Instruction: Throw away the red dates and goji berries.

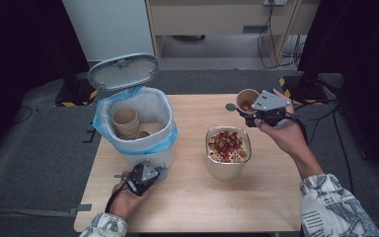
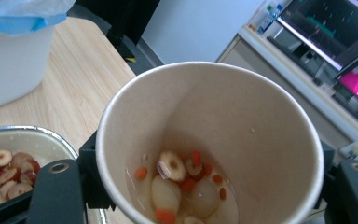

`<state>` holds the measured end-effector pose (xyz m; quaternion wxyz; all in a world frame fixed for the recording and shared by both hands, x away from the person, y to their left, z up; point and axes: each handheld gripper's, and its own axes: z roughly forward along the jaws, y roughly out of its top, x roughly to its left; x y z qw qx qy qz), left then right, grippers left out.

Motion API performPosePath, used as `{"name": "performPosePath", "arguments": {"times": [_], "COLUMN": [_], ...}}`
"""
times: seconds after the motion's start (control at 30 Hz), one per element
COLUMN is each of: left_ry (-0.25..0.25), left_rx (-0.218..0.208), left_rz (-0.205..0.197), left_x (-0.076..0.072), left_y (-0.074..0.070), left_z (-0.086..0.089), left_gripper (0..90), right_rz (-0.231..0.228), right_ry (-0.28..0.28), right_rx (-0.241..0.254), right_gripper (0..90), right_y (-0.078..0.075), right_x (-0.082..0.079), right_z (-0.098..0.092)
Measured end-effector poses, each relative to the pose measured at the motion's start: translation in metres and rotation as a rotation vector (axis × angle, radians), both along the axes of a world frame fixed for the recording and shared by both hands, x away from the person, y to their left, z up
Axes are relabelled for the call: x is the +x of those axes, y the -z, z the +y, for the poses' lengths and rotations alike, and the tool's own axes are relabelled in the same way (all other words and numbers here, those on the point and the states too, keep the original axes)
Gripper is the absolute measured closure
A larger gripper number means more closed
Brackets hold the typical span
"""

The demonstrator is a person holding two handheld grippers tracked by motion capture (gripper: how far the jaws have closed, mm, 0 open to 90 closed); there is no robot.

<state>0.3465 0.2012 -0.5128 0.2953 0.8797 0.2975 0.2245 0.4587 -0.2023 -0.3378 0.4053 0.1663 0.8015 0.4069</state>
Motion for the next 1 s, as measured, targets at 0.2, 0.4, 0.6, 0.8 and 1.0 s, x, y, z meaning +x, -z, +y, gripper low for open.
{"name": "performPosePath", "arguments": {"times": [0.2, 0.4, 0.6, 0.8, 1.0], "left_ry": [-0.001, -0.001, -0.002, -0.002, -0.006], "left_rx": [0.002, 0.000, -0.005, -0.007, -0.009], "left_rz": [0.000, 0.000, -0.001, -0.001, 0.001], "left_x": [0.000, 0.000, 0.000, 0.000, 0.000], "left_y": [0.000, 0.000, 0.000, 0.000, 0.000], "left_z": [0.000, 0.000, 0.000, 0.000, 0.000], "left_gripper": [89.9, 90.0, 89.9, 89.9, 89.9], "right_rz": [-0.029, -0.024, -0.020, -0.027, -0.070], "right_ry": [-0.014, -0.010, -0.060, -0.050, -0.035], "right_rx": [-0.043, -0.080, -0.102, -0.119, -0.163], "right_gripper": [28.1, 28.1, 28.0, 28.0, 28.0], "right_y": [0.001, 0.005, 0.009, 0.008, 0.002], "right_x": [-0.003, -0.001, -0.003, -0.004, -0.005], "right_z": [0.003, 0.003, 0.021, 0.019, 0.013]}}
